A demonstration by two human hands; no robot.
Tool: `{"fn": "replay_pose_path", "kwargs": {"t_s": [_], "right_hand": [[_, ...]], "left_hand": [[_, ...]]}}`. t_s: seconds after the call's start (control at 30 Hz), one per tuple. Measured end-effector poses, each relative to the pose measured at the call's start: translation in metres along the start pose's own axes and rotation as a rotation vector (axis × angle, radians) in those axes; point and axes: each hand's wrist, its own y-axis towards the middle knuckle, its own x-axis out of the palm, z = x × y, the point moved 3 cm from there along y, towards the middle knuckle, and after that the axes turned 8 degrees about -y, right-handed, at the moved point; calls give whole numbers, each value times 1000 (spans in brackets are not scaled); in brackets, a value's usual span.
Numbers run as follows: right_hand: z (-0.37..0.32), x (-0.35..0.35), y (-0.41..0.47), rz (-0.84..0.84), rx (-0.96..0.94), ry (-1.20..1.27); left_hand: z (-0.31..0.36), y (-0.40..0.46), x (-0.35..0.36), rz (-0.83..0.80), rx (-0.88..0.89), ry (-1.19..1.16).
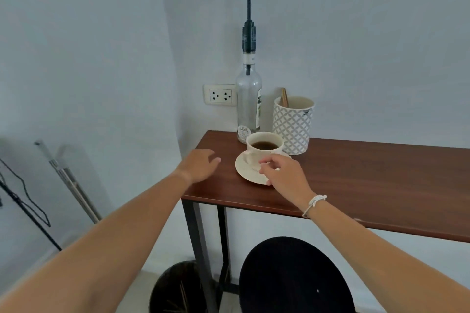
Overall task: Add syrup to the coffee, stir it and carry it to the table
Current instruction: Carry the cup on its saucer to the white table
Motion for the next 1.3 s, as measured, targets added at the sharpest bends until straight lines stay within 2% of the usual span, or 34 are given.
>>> {"fn": "replay_pose_path", "kwargs": {"t_s": [0.13, 0.33, 0.57, 0.7, 0.83, 1.13, 1.3], "right_hand": [[29, -16, 4, 39, 29, 3], [60, -25, 25, 168, 191, 97], [64, -24, 58, 87, 314, 16], [62, -20, 70, -72, 286, -177], [59, -18, 76, -139, 287, -227], [63, -18, 76, -127, 300, -131], [64, -14, 72, -107, 292, -88]], "left_hand": [[15, -2, 20, -17, -93, -70], [31, 3, 45, -105, -210, -291], [34, 11, 54, -126, -266, -356], [36, 14, 59, -74, -275, -371], [37, 16, 63, -12, -307, -430], [50, 6, 63, -9, -459, -870], [56, -4, 61, 8, -496, -1026]]}}
